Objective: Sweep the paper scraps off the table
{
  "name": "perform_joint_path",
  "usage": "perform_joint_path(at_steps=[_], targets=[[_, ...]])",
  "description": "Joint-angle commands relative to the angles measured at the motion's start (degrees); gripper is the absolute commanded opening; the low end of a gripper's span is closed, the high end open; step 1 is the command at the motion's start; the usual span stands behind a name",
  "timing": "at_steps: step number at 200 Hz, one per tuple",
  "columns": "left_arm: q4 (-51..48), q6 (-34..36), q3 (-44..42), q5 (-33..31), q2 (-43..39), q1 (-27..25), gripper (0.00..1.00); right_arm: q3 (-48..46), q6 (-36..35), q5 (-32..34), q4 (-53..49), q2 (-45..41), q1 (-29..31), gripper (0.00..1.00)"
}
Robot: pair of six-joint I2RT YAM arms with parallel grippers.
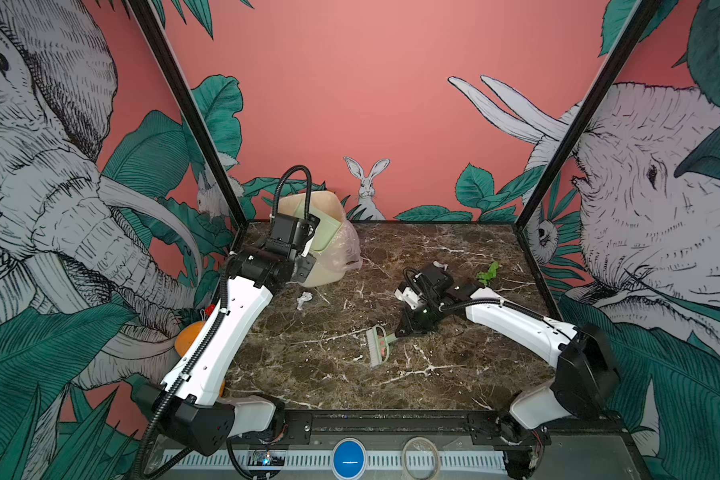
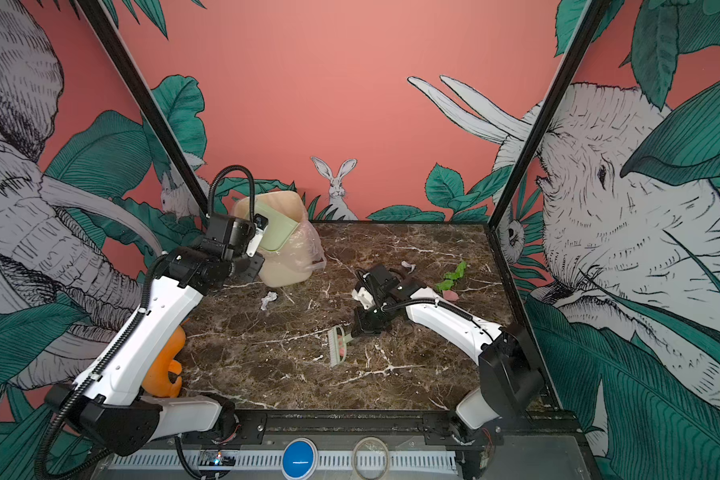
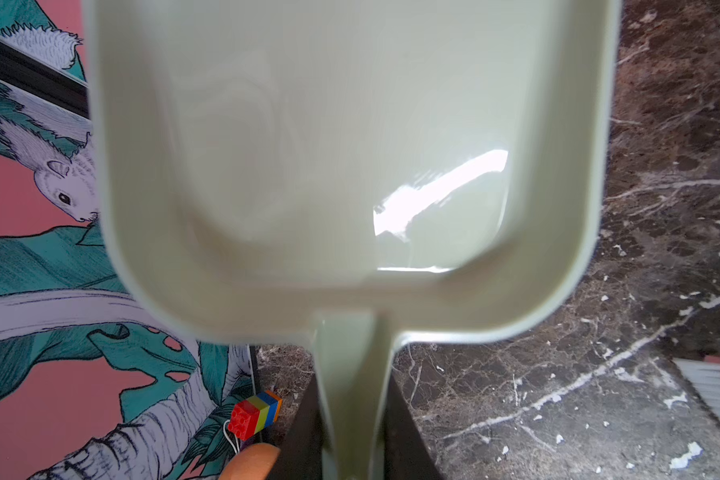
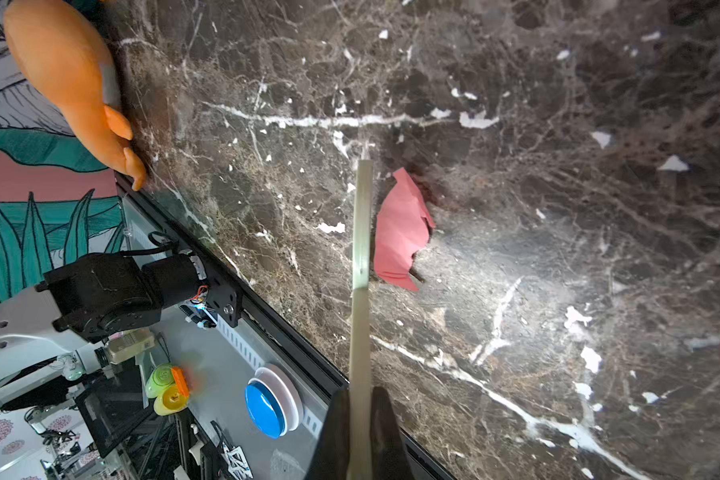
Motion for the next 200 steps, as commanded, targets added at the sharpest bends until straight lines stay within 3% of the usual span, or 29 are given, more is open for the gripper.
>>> perform_joint_path(at_steps=[1,59,103,200], targets=[[-0.4,-1.5,-0.9,0.5,-2.9,-0.1,0.14,2.2,3.0,-2.3,5.4,-1.0,2.0,0.0],[-0.5,-3.7,-3.3,2.1,-6.6,0.2,0.14,8.0,18.9,-4.1,32.9,12.3,8.5,0.0],[-0.8,-4.5,-5.9,3.7,-9.2,2.2,0.15,12.7,32.3,-0.4,52.1,23.4,11.6,0.0],[-1.0,-3.5,-7.2,5.1,-10.3,4.5,0.15,23.1,43.2,4.6,57.4,38.0,12.2,0.0]])
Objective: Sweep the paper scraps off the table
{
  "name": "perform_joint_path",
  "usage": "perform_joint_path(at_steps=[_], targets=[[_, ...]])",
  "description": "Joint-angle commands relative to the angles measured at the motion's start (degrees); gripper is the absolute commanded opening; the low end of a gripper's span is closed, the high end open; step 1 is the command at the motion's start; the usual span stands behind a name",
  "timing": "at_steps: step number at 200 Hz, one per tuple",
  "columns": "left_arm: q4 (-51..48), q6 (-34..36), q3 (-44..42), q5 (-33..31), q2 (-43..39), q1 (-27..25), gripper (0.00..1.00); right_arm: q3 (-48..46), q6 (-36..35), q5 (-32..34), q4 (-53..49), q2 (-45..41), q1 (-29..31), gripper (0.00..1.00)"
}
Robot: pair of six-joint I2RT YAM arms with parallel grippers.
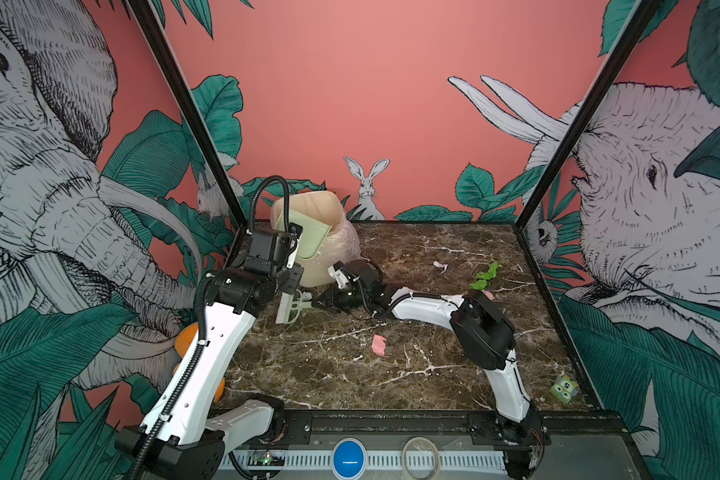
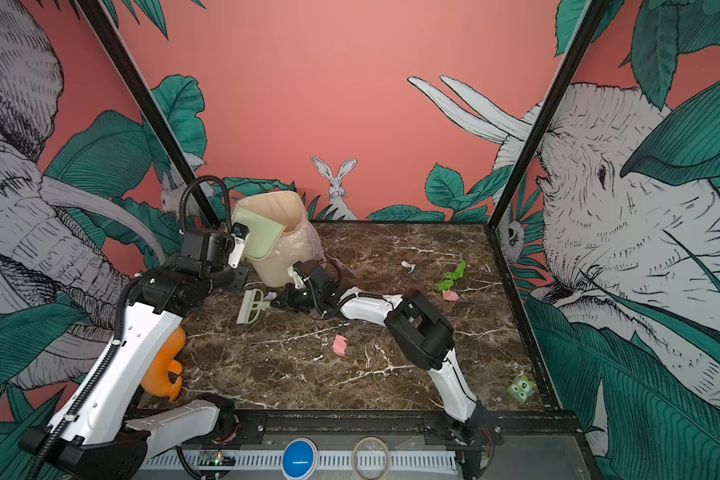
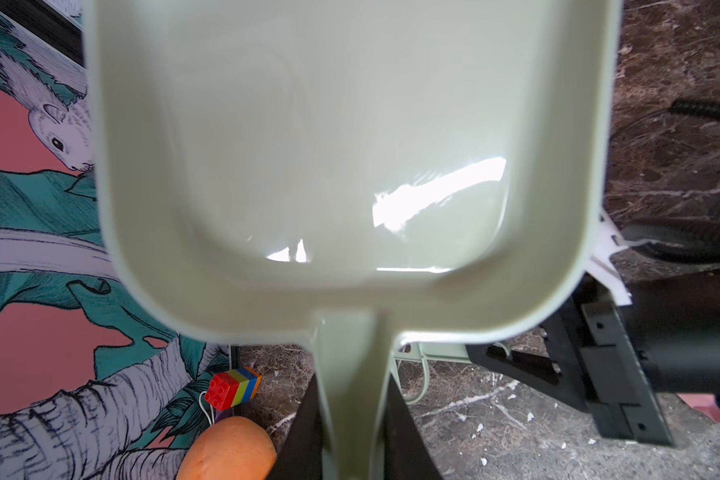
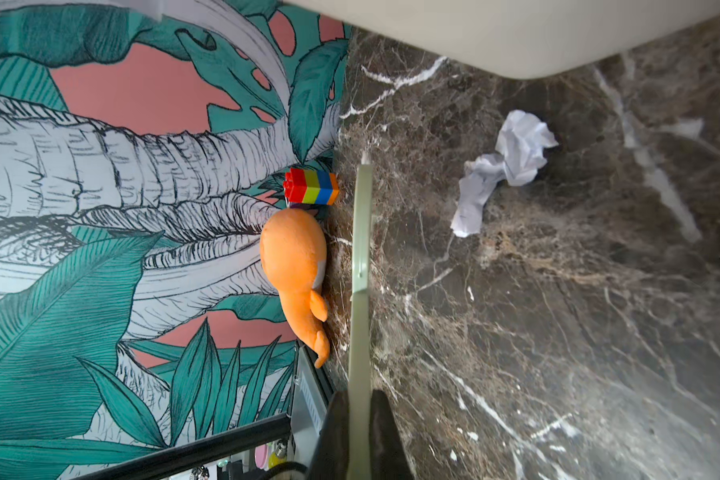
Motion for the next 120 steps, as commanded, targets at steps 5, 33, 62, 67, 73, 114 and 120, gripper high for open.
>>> perform_joint_path(at_steps=[5,33,62,67,73,114,120], targets=[[-0.8,-0.3,-0.9,0.9,-1.2,0.6,0.15,1.6,8.4,3.9,3.8,2.7,0.2,0.0],[-0.8,-0.2,-1.0,1.1,-1.0,1.0,0.15,2.6,8.2,6.3,1.2,3.5,0.0,0.0],[-0.9,-0.1,-1.1,1.2,-0.9,1.2,0.15,1.4,8.7,8.8,-0.6,2.7,-0.9,0.0],[-0.9,-0.1,-1.1,1.2,-0.9,1.2,0.15,0.8,8.9,9.2,-0.7,2.4,-1.2,0.0],[-0.9,-0.1,-1.0,1.3,-0.9,1.2,0.15,-0.1,9.2,9.7,-0.7,1.9,-1.5,0.0],[-1.1,0.0,-0.5,1.6,-0.5,1.3,0.15,-11.2,12.7,13.0,2.7,-4.4,-3.6,0.0],[-1.1,0.0,-0.5,1.6,-0.5,1.3,0.15,-14.1,13.7,13.5,3.6,-5.7,-3.9,0.0]])
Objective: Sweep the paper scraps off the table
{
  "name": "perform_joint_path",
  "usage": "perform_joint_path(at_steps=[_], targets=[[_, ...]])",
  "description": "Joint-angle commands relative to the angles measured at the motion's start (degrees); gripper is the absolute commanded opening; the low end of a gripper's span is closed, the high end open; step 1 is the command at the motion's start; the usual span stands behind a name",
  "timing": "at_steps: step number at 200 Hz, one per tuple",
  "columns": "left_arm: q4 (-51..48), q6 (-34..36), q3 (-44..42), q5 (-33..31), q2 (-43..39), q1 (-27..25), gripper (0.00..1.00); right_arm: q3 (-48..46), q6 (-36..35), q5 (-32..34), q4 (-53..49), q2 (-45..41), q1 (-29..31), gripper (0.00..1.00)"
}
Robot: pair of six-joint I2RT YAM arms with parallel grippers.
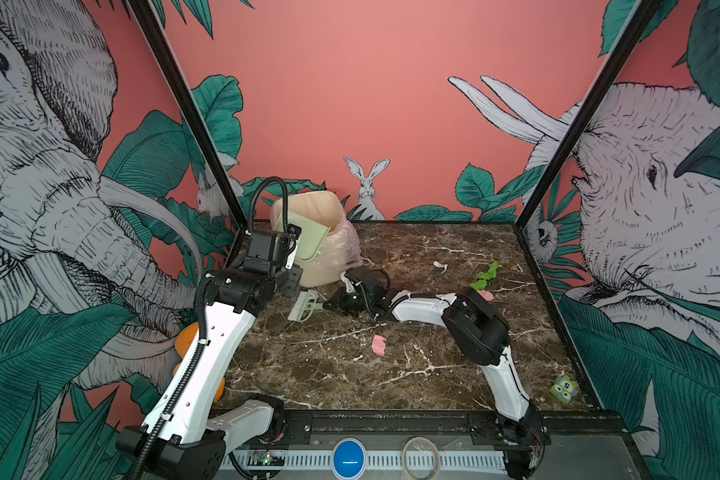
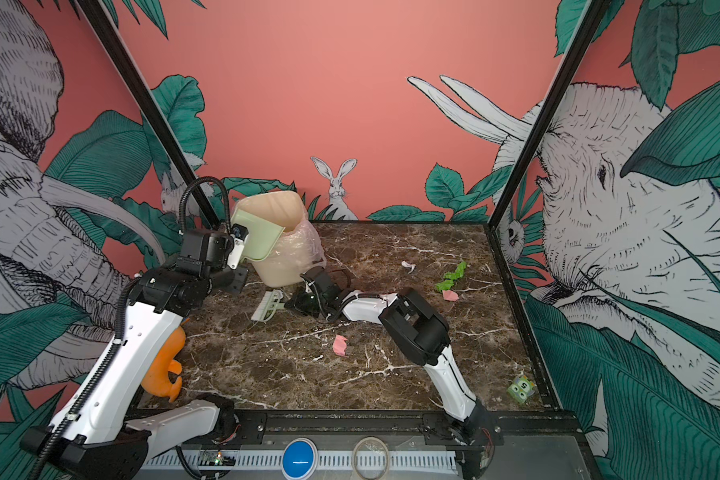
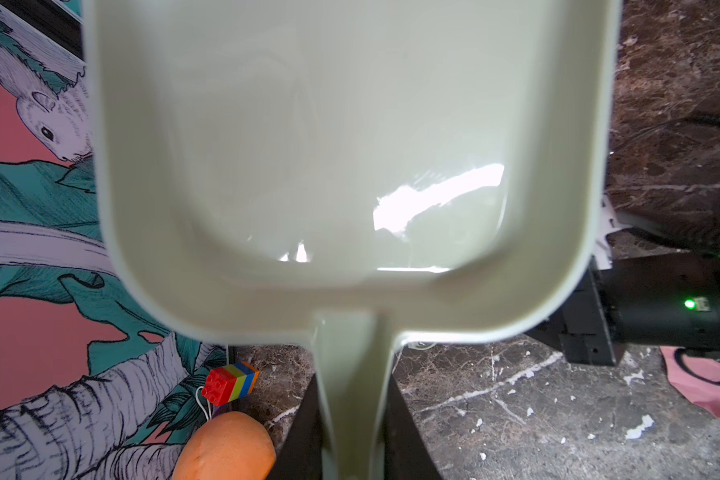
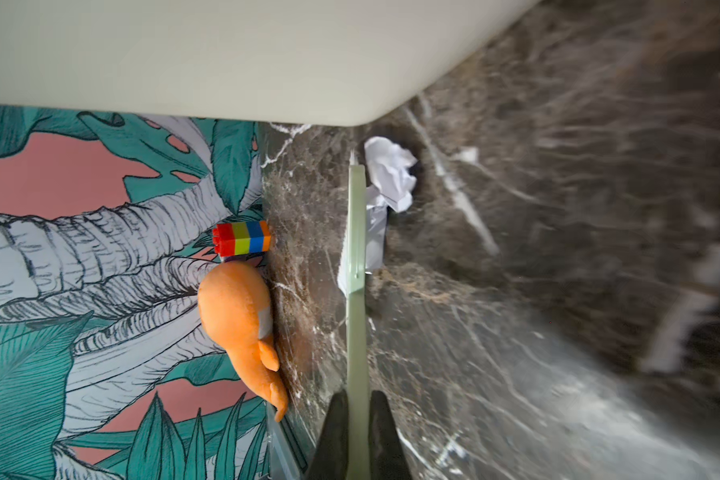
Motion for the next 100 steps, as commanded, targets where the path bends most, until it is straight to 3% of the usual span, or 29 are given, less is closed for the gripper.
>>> perform_joint_path(at_steps=[1,44,100], targets=[[-0.9,-0.1,0.1,0.8,-0.4,0.5,0.15,-7.1,9.9,6.5,3.2,-5.7,-1.5,0.0],[-0.5,-0.3,0.2,1.7,-0.1,0.5,0.15,-24.0,12.5,9.7,4.7,-18.2,-4.5,0.0],[0.6,-0.8,0.0,3.5,0.6,0.5,0.16,-41.3,11.9,11.2,-6.2,-40.1,-9.7,0.0]])
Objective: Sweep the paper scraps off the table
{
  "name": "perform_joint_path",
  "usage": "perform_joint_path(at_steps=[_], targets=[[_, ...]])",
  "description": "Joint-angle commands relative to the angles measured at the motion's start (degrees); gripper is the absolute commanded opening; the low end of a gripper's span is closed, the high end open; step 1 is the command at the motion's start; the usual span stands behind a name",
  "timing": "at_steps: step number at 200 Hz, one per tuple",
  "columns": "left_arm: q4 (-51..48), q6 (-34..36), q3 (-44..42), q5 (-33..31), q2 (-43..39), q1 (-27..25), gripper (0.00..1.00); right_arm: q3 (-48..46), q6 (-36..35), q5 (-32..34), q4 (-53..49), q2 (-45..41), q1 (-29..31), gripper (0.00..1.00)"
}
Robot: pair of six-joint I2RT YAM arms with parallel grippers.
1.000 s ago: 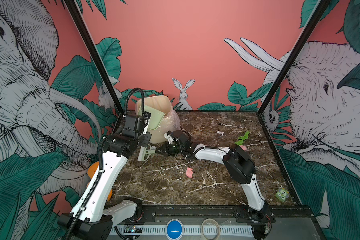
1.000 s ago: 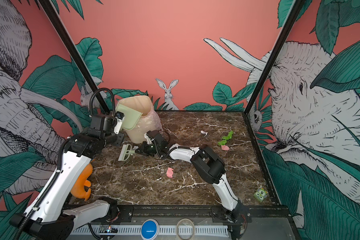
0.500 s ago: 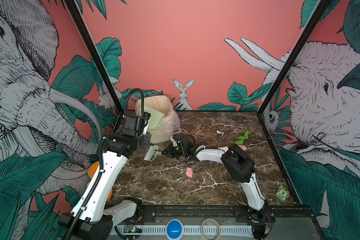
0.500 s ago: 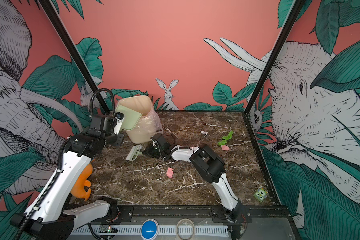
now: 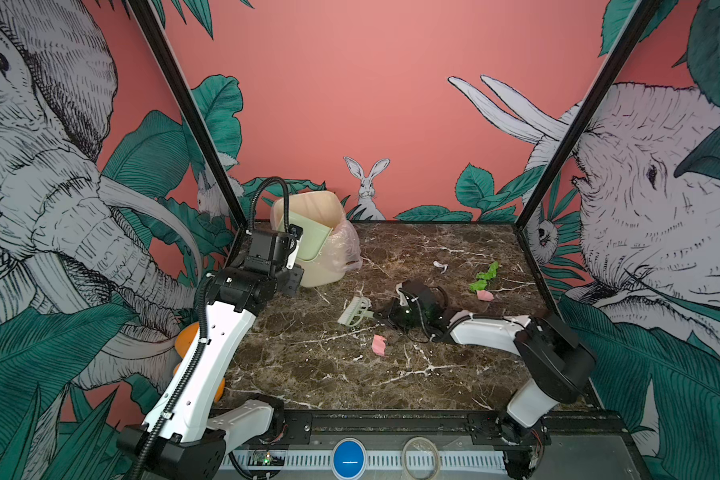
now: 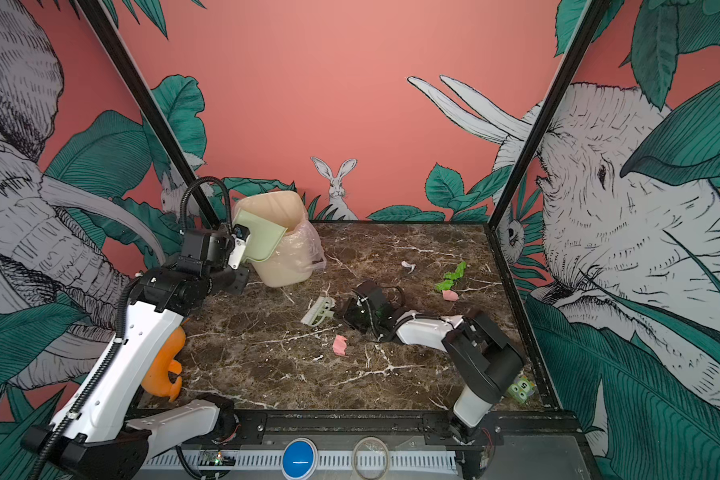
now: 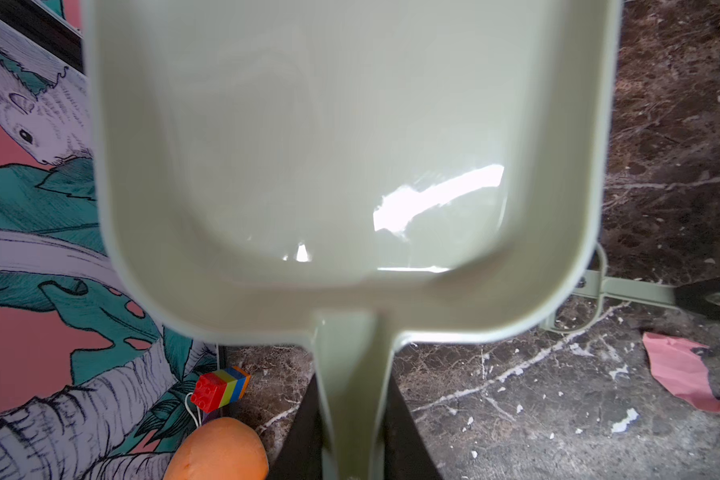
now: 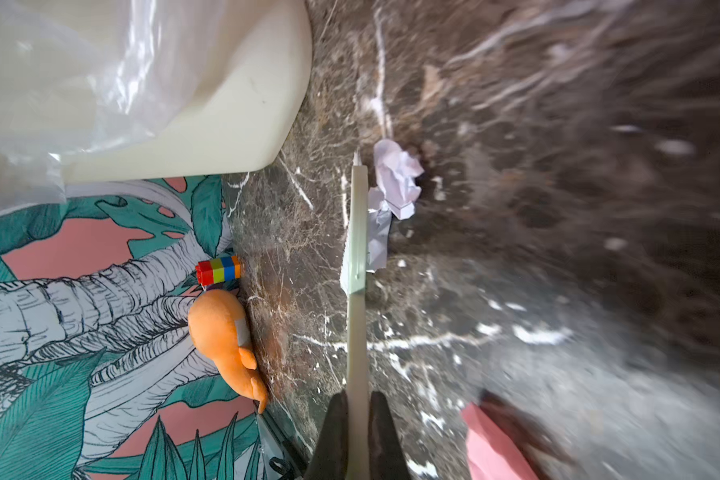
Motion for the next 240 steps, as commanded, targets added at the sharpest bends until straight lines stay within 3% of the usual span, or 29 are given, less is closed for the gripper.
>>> perform_joint_path(at_steps=[1,32,61,104,141,166,186,240], targets=[[0.6,-0.8,0.0,1.7,0.2,0.5,0.16,-4.8,7.9,5.7,-7.7,-8.2,-2.2,0.0],[0.9,-1.3,0.0,2.8,0.5,0.5,0.16,-6.8,4.3,6.8,-21.0,-20.8,-5.1,0.0],[1.2,-1.7,-0.3,4.2,0.3,0.5,0.17,-4.5,0.0,4.3,-26.2,-25.5,-6.1,0.0],[0.8,-1.7,-0.6,5.5,-0.4,0.4,0.17,5.3,-14.4,-7.4,-31.5,-20.1,-2.8,0.0],[0.4,-1.9,-0.6,5.9,-0.4,0.1,0.18,19.5,-34.1,-14.7,-50.4,-10.2,2.8,0.0],[0.2,-2.0,-0.8,6.2,-0.6,-0.7,0.18,26.3,-47.3,-14.7,-64.1,-4.6,4.5,0.0],[-0.5,-1.9,-1.0,6.2,-0.6,-1.5,0.18,29.6,-53.8,-13.1,-71.3,-2.1,4.5,0.0],[-1.5,-2.8,-2.7,6.4,-1.3,-4.0,0.19,36.6,-61.5,-1.8,-81.1,3.2,4.5,0.0]])
